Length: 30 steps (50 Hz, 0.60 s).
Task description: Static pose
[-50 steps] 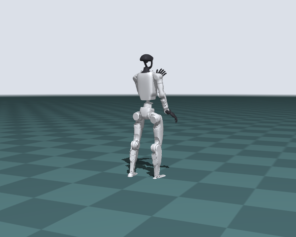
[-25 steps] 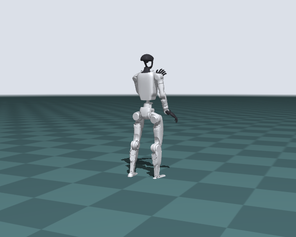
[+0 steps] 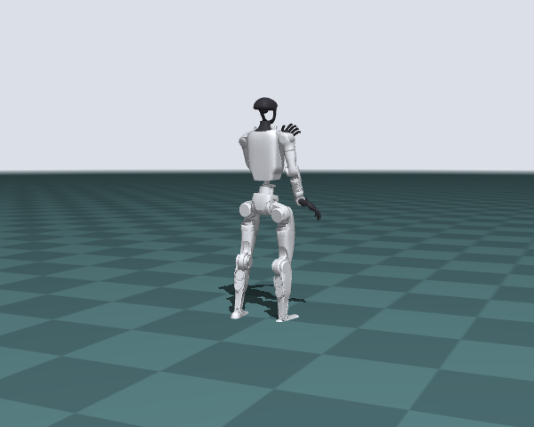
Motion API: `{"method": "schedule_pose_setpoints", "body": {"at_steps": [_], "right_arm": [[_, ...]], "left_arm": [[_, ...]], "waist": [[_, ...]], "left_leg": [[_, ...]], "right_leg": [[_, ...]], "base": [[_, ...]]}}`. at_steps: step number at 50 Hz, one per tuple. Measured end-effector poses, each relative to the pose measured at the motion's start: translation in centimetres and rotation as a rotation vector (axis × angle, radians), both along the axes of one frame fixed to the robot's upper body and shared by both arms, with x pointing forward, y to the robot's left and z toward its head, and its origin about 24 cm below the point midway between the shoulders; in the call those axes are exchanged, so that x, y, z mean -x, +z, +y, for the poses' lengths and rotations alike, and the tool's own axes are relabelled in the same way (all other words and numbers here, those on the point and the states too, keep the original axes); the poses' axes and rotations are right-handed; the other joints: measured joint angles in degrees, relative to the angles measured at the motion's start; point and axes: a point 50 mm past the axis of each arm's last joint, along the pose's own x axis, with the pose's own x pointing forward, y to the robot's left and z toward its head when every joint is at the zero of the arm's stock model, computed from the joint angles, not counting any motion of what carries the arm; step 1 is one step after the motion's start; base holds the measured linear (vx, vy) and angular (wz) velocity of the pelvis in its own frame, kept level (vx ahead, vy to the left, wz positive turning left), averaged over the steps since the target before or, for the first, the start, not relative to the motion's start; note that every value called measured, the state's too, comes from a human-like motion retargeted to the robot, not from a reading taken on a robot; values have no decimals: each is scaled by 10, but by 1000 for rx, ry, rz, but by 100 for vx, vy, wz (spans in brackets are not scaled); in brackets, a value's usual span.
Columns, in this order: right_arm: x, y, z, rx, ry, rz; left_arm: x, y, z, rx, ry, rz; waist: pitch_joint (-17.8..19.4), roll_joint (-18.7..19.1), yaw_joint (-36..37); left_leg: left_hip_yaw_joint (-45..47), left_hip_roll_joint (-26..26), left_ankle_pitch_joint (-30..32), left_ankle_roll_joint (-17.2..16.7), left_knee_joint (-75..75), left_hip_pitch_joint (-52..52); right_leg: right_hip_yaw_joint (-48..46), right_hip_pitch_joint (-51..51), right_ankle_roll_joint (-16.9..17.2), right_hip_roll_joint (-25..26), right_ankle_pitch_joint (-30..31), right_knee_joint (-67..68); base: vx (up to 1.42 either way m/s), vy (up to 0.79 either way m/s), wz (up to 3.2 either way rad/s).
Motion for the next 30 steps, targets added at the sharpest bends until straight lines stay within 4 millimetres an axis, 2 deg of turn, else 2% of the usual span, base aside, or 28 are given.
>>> {"method": "schedule_pose_setpoints", "body": {"at_steps": [30], "right_arm": [[-14,4,10,82,191,-40]], "left_arm": [[0,6,-1,44,74,-85]], "waist": [[4,-8,-17]], "left_leg": [[5,0,0,-2,1,-3]], "right_leg": [[4,-9,1,1,-1,11]], "base": [[0,0,0]]}}
